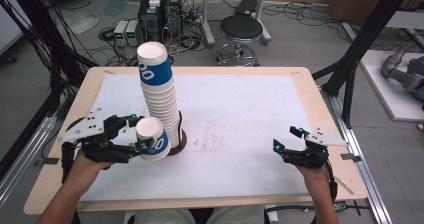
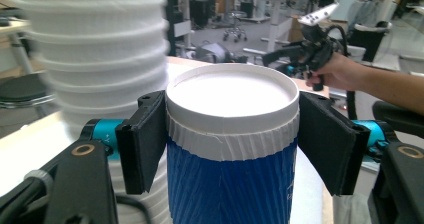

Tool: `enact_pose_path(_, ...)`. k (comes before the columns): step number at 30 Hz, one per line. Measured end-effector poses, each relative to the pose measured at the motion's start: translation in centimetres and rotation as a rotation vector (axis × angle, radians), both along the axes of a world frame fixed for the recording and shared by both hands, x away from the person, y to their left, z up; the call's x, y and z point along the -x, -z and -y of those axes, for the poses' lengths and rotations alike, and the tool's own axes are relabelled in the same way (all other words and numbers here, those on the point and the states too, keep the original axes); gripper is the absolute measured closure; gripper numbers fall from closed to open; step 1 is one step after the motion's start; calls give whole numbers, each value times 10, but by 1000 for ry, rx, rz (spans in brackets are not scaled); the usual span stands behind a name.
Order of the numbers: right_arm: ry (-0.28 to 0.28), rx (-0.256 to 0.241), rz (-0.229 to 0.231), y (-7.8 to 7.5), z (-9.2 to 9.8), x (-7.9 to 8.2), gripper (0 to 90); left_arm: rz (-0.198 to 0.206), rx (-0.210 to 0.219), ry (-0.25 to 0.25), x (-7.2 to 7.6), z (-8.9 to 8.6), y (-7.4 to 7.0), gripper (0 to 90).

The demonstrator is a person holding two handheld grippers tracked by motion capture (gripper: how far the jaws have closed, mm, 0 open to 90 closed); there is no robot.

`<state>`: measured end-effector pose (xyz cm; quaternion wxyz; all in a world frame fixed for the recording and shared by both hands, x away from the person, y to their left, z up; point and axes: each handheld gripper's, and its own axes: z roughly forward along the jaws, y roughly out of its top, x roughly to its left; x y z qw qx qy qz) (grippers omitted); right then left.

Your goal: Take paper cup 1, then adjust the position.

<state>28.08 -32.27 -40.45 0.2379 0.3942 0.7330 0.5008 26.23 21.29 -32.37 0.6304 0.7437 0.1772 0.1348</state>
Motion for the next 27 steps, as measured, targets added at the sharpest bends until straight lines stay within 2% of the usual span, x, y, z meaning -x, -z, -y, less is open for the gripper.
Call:
enact_pose_path(4,-7,-3,-3,0,-1,-1,178,-7,-8,40,-2,19,5,303)
enact_pose_path(12,-15,-10,-2,0,-3,-2,178,-7,5,100,-10,49,11,303)
enact_pose_path(22,-30,-12,-2,0,-6,-4,178,-16,28,111,-18,64,20,303)
enact_pose_path(27,-49,-16,6,0,-6,-3,178,-27,24,121,-21,68,22,303)
